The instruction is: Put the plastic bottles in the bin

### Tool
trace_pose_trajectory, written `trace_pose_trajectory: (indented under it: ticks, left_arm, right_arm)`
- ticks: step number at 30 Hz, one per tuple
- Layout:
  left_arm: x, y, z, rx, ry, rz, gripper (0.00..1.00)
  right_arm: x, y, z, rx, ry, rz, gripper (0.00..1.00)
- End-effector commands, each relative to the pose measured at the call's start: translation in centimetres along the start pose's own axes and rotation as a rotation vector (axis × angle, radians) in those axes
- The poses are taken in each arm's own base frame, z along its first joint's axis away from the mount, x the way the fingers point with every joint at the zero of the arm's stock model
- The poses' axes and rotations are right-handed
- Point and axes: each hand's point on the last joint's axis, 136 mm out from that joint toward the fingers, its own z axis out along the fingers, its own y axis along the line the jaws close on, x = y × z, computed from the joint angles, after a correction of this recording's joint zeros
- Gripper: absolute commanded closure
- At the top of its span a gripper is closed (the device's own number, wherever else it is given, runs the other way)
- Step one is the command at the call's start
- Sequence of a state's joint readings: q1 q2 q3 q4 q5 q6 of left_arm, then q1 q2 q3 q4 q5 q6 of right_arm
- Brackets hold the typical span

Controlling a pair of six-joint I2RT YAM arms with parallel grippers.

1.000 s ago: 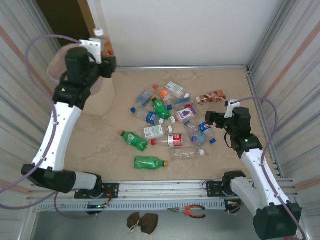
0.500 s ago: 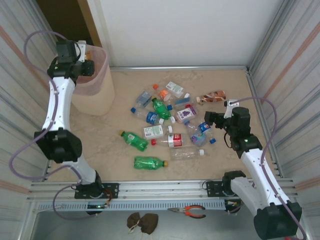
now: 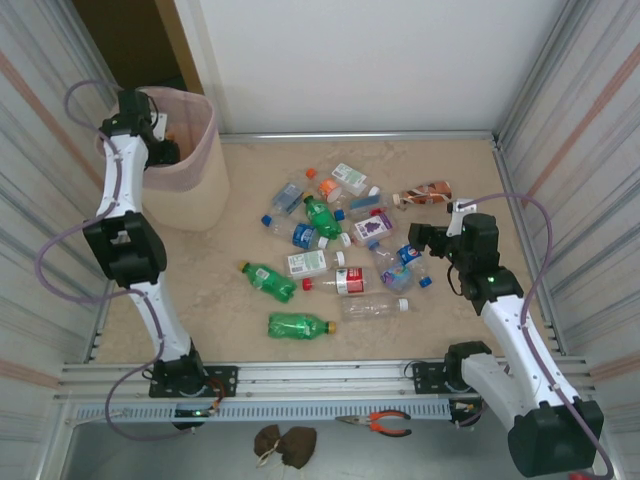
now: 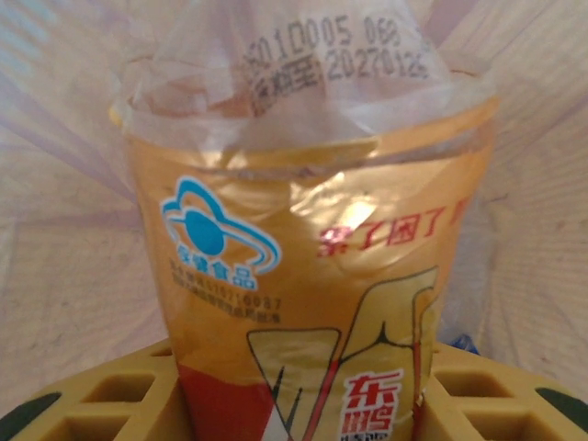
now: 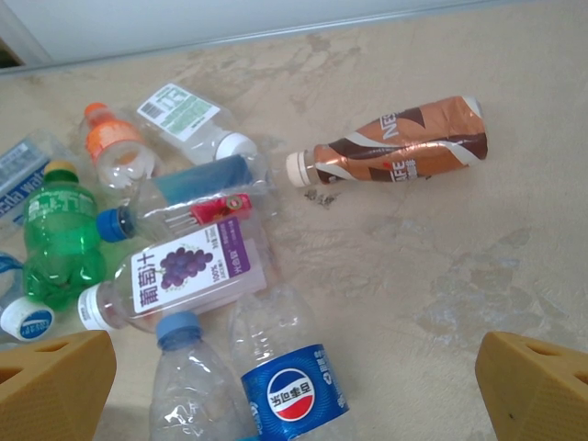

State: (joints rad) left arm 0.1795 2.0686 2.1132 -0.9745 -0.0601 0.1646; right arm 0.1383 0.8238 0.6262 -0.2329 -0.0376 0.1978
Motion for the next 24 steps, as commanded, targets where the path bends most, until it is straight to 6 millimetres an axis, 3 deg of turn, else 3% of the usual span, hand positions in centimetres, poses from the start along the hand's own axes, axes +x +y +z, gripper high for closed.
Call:
trace_pose_trajectory:
  ticks: [1,8,14,20,24]
  left_arm:
    - [1.3,-0.7,1.6,0.042,0.078,0.011,0.52]
    - [4.4,-2.1,5.7,0.114,0.231,0.000,0.44]
    - [6.3,-3.9,7.5,0.198,0.304,-0.023,0.36]
    - [7.5,-6.2,7.3,0.292,0.342,-0.045,0.29]
    - [6.8,-6.7,6.0,0.293,0.295,-0.053,0.24]
  right_arm:
    - [0.1,-0.1,0.2,0.013,0.002,-0.020,0.01]
    - [0.4,-0.2,0.3,0.016,0.009,-0.021,0.01]
    - [0.3,-0.2,0.4,0.015,0.009,-0.021,0.01]
    - [0.2,-0.2,0.2,0.016,0.001,-0.022,0.01]
    - [0.1,0.0,0.2,0.011,0.000,-0.023,0.01]
